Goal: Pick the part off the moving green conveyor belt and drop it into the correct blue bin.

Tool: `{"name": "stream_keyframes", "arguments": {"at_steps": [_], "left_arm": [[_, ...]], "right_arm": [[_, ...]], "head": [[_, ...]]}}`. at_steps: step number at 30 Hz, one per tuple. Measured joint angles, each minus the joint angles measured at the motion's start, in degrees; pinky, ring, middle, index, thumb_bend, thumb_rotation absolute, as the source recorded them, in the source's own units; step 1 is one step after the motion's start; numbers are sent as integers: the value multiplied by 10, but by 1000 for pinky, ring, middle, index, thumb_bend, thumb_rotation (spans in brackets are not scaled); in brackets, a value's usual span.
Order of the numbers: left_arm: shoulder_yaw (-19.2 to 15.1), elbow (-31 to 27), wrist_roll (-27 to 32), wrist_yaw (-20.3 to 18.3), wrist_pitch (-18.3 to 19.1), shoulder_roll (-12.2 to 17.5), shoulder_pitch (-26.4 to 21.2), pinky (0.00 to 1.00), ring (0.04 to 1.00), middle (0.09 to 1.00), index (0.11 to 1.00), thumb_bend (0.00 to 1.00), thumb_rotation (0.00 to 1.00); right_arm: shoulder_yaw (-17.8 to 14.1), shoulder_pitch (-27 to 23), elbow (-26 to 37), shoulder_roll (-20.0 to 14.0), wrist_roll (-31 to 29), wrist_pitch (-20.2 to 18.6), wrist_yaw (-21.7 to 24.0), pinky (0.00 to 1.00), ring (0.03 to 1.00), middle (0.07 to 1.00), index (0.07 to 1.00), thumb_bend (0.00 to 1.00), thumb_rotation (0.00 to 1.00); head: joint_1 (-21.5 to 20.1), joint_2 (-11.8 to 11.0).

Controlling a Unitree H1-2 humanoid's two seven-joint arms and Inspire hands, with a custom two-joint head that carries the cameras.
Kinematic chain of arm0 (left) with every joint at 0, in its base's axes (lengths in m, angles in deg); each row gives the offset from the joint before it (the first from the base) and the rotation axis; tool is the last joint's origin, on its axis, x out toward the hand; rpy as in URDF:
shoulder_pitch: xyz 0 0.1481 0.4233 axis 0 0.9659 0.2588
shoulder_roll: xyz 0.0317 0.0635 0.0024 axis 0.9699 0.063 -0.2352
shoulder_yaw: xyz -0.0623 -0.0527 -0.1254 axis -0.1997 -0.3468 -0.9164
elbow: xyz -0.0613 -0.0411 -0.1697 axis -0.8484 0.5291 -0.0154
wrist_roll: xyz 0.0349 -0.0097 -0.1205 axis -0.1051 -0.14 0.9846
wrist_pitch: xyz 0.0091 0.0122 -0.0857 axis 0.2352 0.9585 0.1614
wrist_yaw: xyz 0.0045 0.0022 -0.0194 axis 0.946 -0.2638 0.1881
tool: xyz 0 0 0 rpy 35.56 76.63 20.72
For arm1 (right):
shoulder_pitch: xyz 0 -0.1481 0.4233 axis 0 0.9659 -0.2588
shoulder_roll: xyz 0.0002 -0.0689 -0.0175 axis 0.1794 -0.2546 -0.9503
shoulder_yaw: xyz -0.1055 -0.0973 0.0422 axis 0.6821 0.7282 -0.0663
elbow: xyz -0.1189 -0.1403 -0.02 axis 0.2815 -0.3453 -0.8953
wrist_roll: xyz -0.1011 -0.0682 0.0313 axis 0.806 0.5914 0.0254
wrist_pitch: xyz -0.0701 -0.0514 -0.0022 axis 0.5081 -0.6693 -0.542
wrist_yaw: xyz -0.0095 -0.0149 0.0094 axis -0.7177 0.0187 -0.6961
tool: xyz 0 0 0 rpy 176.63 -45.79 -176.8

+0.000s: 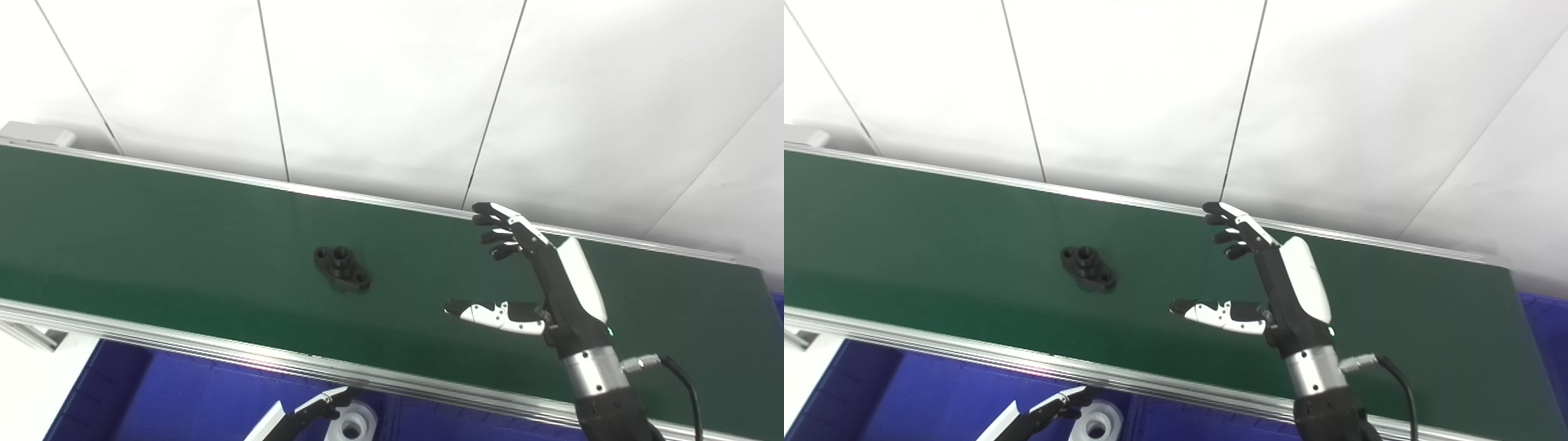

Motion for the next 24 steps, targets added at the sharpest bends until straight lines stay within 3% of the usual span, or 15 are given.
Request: {"name": "stream_keyframes", "arguments": {"at_steps": [10,15,24], "left_arm": [[2,0,-1,0,0,1,0,791,856,888,863,868,442],[4,0,-6,2,0,2,-1,784,847,883,859,864,440],[13,0,-6,3,0,6,-8,785,846,884,861,853,418]], "right_arm": [[28,-61,-27,5,75,-67,43,594,701,769,830,767,302],[48,-95,-55,6,98,-70,54,573,685,763,840,772,306],[73,-146,-122,9,131,-73,71,620,724,763,856,784,342]], "head": [[-4,1],[-7,-2],[-12,-2]]}}
